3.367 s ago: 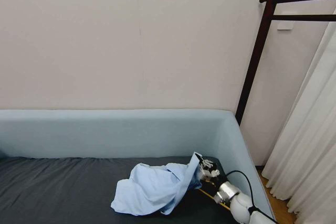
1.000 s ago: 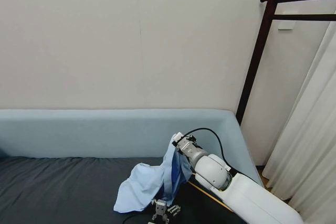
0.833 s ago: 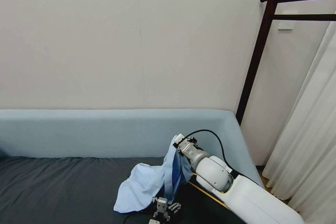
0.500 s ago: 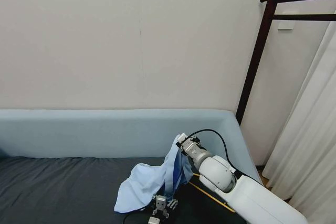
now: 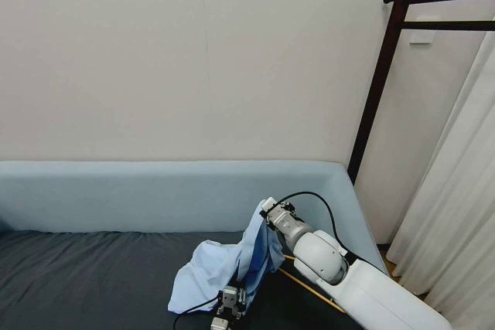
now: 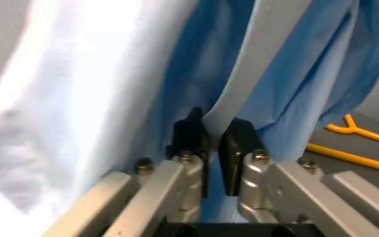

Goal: Pick up the clothes from the sofa and hang them on the clothes hanger.

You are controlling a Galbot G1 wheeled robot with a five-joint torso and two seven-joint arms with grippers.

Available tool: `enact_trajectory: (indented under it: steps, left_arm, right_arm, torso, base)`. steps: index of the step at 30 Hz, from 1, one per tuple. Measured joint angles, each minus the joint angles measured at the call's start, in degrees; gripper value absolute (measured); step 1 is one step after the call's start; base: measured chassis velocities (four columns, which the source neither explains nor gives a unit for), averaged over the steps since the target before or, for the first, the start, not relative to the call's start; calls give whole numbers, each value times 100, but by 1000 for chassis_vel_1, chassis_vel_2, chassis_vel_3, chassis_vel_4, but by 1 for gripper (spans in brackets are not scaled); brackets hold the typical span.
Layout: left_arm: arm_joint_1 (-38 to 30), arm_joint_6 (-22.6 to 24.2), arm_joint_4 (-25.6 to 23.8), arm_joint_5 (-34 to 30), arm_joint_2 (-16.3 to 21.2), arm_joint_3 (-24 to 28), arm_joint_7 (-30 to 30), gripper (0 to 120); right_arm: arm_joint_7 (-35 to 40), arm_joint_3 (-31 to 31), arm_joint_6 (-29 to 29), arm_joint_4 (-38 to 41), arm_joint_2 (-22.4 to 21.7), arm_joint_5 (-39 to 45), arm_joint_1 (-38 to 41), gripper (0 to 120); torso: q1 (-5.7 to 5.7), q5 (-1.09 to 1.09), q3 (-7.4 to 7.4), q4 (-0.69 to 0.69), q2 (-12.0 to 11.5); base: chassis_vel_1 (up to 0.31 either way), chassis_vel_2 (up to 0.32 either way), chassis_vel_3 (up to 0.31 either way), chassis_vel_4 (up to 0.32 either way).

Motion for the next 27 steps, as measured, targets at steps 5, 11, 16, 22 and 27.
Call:
enact_trajectory:
  steps: [5, 11, 16, 22, 27]
  left_arm:
    - [115, 21, -287, -129, 229, -20, -15, 0]
    - [627, 236, -1330, -356, 744, -88, -21, 0]
    - [1318, 734, -3598, -775, 2709, -464, 633, 0]
    - [920, 1315, -4676, -1861, 3775, -854, 495, 0]
    - [-126, 1936, -5345, -3122, 4861, -908, 289, 0]
  right_arm:
    - [-3, 46, 0, 58, -64, -17, -93, 0]
    - [20, 317, 1, -3, -74, 93, -238, 0]
    - [127, 341, 0, -252, -177, 632, 103, 0]
    - [331, 278, -4, 20, -216, 1168, 608, 0]
    - [505, 120, -12, 396, -394, 1916, 1342, 0]
  torso:
    - [0, 0, 0, 0, 0]
    - [0, -1, 0, -1, 0]
    - [0, 1, 0, 1, 0]
    - [0, 1, 0, -1, 1]
    - [0, 0, 0, 0, 1]
  base:
    - [0, 0, 0, 0]
    - [0, 0, 0, 0]
    - [0, 0, 0, 0]
    - [0, 0, 0, 0]
    - [0, 0, 0, 0]
